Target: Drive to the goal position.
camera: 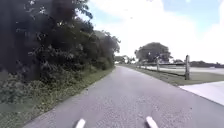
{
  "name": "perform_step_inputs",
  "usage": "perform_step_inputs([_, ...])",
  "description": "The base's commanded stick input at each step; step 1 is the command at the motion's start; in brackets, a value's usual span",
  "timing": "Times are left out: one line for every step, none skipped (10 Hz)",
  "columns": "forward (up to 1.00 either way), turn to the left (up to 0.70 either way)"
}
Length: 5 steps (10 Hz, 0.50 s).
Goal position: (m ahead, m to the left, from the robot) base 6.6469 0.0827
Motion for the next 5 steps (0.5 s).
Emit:
perform_step_inputs([0.7,0.0])
perform_step_inputs([0.7,0.0])
perform_step_inputs([0.7,0.0])
perform_step_inputs([0.7,0.0])
perform_step_inputs([0.7,0.0])
